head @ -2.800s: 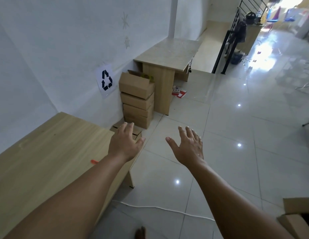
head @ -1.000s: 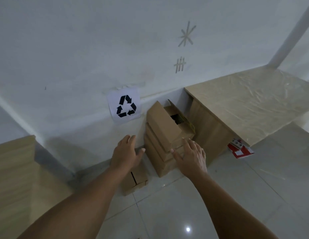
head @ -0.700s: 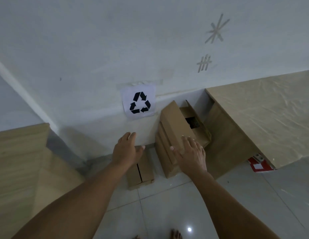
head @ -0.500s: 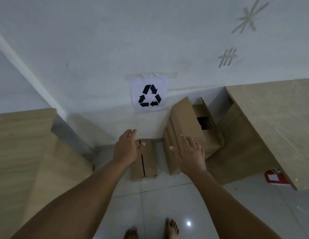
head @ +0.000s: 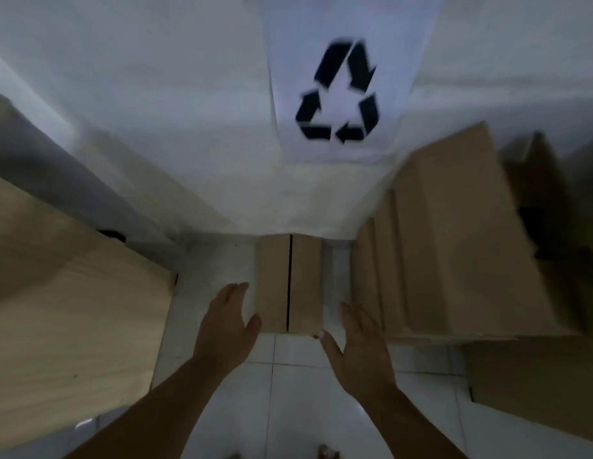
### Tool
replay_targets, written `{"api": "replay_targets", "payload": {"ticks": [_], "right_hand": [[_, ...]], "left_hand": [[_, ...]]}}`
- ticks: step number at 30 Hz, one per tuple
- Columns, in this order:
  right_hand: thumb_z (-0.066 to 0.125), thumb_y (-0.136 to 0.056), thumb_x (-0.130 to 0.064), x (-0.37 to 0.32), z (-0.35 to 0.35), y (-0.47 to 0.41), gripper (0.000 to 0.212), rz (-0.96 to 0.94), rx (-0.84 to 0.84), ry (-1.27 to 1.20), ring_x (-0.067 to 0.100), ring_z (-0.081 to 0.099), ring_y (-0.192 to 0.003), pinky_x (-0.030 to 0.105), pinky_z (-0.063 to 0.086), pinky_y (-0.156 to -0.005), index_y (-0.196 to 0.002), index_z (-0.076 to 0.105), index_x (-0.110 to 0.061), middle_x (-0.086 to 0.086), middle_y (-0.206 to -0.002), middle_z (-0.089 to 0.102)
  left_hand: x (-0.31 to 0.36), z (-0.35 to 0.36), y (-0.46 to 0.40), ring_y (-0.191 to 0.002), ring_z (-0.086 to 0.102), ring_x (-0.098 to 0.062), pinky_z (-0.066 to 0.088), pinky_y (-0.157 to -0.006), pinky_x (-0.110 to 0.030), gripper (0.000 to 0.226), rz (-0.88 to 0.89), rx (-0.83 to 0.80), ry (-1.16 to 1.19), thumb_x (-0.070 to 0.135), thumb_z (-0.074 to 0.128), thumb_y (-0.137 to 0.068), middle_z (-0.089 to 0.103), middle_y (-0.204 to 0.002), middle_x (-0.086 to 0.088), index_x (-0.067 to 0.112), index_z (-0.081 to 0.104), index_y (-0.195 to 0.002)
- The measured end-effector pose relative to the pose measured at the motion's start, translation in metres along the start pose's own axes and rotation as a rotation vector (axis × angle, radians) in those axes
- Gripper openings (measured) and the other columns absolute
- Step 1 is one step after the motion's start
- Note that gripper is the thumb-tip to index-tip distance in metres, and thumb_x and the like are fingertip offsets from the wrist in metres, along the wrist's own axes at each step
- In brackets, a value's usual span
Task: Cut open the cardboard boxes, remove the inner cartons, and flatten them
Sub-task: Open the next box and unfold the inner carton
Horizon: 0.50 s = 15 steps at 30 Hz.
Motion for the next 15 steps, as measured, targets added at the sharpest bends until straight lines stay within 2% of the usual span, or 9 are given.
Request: {"api": "replay_targets", "payload": {"ticks": [3, 4, 8, 12, 15], "right_hand": [[0.008, -0.080, -0.087, 0.031, 0.077, -0.043, 0.097, 0.025, -0.052, -0.006, 0.017, 0.019, -0.149, 0.033, 0.023, -0.117, -0.159, 0.014, -0.031, -0.001, -0.164, 0.018], [0.009, -0.080, -0.086, 0.043, 0.104, -0.058, 0.096, 0.037, -0.072, -0.010, 0.018, 0.019, -0.149, 0.034, 0.025, -0.117, -0.159, 0.015, -0.031, 0.000, -0.165, 0.018], [0.041, -0.096, -0.063, 0.085, 0.190, -0.115, 0.075, 0.029, -0.091, 0.026, 0.026, 0.025, -0.147, 0.040, 0.032, -0.117, -0.158, 0.021, -0.026, 0.007, -0.163, 0.024], [0.049, -0.095, -0.061, 0.115, 0.261, -0.167, 0.074, 0.046, -0.052, 0.011, 0.035, 0.030, -0.143, 0.046, 0.039, -0.111, -0.156, 0.026, -0.025, 0.013, -0.160, 0.024], [0.049, -0.092, -0.066, 0.135, 0.301, -0.192, 0.081, 0.107, -0.025, -0.061, 0.041, 0.031, -0.142, 0.050, 0.044, -0.106, -0.157, 0.017, -0.030, 0.012, -0.161, 0.015]], "left_hand": [[-0.054, 0.066, -0.034, -0.142, 0.035, -0.022, 0.034, -0.117, -0.042, 0.067, -0.054, -0.034, -0.015, 0.035, 0.062, -0.095, 0.035, -0.156, -0.005, 0.018, 0.033, -0.154], [-0.071, 0.088, -0.047, -0.143, 0.034, -0.023, 0.034, -0.117, -0.041, 0.067, -0.063, -0.042, -0.022, 0.036, 0.062, -0.096, 0.035, -0.157, -0.005, 0.018, 0.033, -0.154], [-0.125, 0.161, -0.098, -0.143, 0.034, -0.025, 0.032, -0.116, -0.039, 0.067, -0.089, -0.054, -0.087, 0.035, 0.061, -0.095, 0.034, -0.157, -0.006, 0.020, 0.033, -0.153], [-0.174, 0.231, -0.140, -0.135, 0.043, -0.027, 0.038, -0.109, -0.039, 0.065, -0.139, -0.079, -0.092, 0.033, 0.064, -0.092, 0.037, -0.152, -0.008, 0.023, 0.036, -0.150], [-0.205, 0.276, -0.160, -0.122, 0.054, -0.031, 0.050, -0.100, -0.044, 0.062, -0.195, -0.099, -0.041, 0.043, 0.064, -0.087, 0.039, -0.147, -0.010, 0.032, 0.039, -0.143]]}}
Point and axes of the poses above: each hand's wrist, its own y-axis away from the middle knuckle, its own z-axis out of the palm, x = y × z, the point moved 9 cm from there along -y, towards the middle knuckle
